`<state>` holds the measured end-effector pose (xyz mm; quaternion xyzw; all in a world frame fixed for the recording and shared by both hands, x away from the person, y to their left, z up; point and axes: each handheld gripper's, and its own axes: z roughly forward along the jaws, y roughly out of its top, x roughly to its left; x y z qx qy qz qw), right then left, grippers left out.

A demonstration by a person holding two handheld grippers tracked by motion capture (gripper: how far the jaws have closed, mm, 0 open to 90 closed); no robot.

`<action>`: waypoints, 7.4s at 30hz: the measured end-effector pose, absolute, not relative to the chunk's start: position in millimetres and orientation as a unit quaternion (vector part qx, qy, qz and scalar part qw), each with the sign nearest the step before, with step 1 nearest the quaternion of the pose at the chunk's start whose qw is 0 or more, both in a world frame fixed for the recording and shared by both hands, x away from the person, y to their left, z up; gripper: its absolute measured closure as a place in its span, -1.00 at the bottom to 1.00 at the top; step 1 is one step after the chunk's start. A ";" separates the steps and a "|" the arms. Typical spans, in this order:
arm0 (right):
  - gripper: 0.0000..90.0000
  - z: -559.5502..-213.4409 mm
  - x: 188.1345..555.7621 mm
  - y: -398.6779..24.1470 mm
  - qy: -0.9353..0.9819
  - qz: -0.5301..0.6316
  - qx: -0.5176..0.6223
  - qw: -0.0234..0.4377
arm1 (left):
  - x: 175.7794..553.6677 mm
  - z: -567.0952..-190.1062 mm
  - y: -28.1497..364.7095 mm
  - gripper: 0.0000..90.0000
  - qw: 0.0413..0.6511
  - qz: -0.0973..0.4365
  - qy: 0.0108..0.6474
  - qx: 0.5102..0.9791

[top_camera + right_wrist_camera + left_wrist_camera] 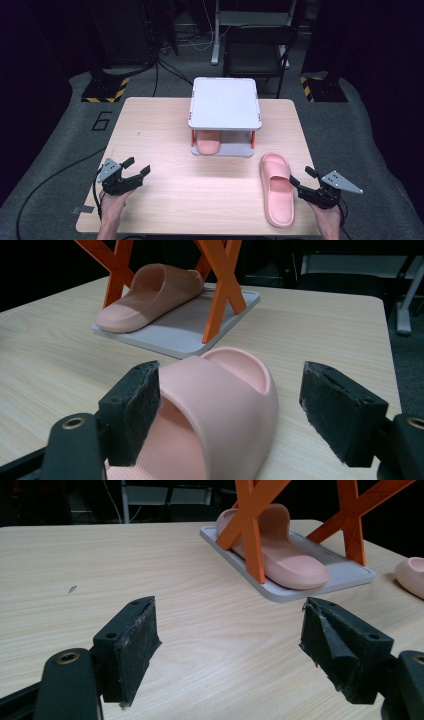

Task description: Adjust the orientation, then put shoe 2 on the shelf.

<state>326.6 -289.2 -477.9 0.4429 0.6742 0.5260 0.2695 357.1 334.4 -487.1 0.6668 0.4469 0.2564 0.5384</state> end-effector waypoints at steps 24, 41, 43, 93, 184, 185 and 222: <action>-0.38 -499.7 316.4 -279.8 0.712 0.497 0.425 0.255 | 356.1 -488.9 334.6 -0.50 0.534 0.257 0.450 0.668; 0.52 -517.6 329.8 -282.5 0.723 0.462 0.450 0.248 | 358.4 -490.0 330.7 -0.50 0.532 0.257 0.449 0.670; 0.56 -517.2 330.6 -282.7 0.724 0.458 0.450 0.252 | 358.8 -490.0 330.6 -0.50 0.531 0.255 0.449 0.672; 0.75 -487.9 440.9 -152.8 0.710 0.432 0.468 0.302 | 359.0 -490.2 333.6 -0.49 0.532 0.254 0.452 0.669; -0.40 -382.9 520.0 -132.9 0.759 0.495 0.365 0.211 | 438.9 -494.0 89.1 -0.59 0.524 0.089 0.193 0.825; -0.40 -383.0 520.2 -132.8 0.759 0.497 0.365 0.210 | 435.2 -495.4 89.3 -0.62 0.521 0.090 0.180 0.829; -0.40 -383.1 519.5 -132.6 0.754 0.497 0.374 0.211 | 443.2 -509.1 61.7 -0.46 0.453 0.169 0.147 0.863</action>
